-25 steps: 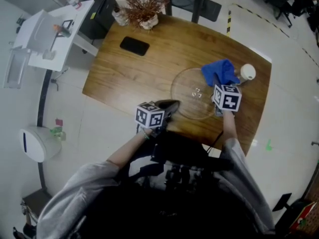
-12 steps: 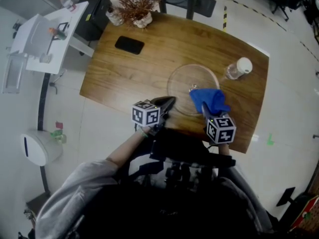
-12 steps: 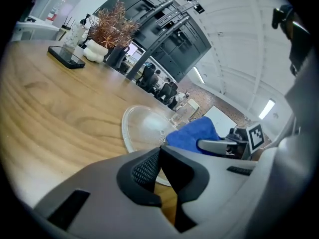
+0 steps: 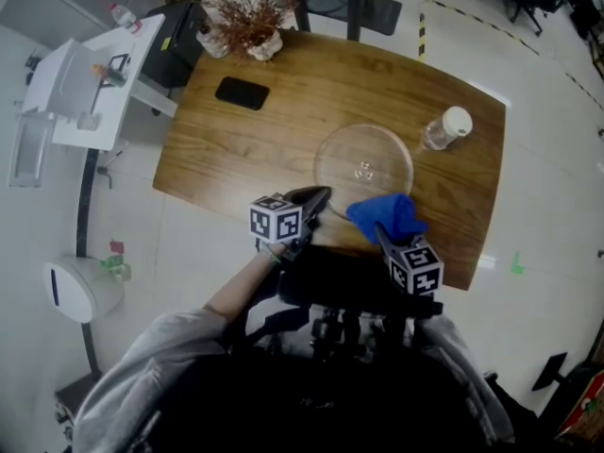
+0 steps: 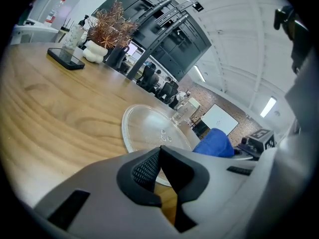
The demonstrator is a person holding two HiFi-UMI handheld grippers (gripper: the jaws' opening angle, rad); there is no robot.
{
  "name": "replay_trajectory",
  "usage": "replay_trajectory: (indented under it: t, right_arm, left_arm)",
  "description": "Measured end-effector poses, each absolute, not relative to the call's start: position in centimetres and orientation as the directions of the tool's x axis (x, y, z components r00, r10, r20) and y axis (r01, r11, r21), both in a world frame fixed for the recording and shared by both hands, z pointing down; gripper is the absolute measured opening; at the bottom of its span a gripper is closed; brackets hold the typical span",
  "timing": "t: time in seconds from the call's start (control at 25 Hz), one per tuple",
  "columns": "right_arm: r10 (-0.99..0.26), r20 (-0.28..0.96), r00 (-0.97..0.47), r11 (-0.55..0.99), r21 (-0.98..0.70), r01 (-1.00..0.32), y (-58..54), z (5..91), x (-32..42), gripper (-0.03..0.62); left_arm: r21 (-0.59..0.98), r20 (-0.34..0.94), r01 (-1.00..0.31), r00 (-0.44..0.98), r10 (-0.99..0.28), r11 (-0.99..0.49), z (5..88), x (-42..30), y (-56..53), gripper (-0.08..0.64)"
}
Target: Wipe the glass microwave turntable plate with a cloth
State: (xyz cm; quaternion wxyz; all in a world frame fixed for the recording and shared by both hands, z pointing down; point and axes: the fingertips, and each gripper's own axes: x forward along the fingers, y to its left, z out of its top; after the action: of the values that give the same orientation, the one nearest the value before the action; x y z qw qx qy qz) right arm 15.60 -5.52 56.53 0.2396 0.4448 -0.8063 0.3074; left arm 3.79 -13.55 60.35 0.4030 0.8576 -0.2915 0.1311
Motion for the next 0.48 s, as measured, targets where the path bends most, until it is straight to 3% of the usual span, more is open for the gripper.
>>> replay_trajectory:
  t: [0.12,0.36,0.48]
  right_arm:
    - [-0.635,0.63,-0.447,0.375,-0.254,-0.891,-8.3,55.3,17.4,0.084]
    - [-0.761,0.601,-0.244,0.299,-0.008,-0.954,-16.1,53.4,23.1,0.084]
    - [-0.799,0.567,-0.2,0.24,-0.003,-0.971,-19.4,52.7,24.8,0.084]
  left_arm:
    - [0.6,0.469,-0.615,0.788,-0.398,-0.512,60.3,3.8,-13.6,-0.008]
    - [0.574,0.476,-0.632,0.775,-0.416,-0.521,60.2,4.0,-13.5,-0.006]
    - [0.568,0.474,-0.636,0.771,-0.425,-0.522,60.3,3.9,-13.4,-0.008]
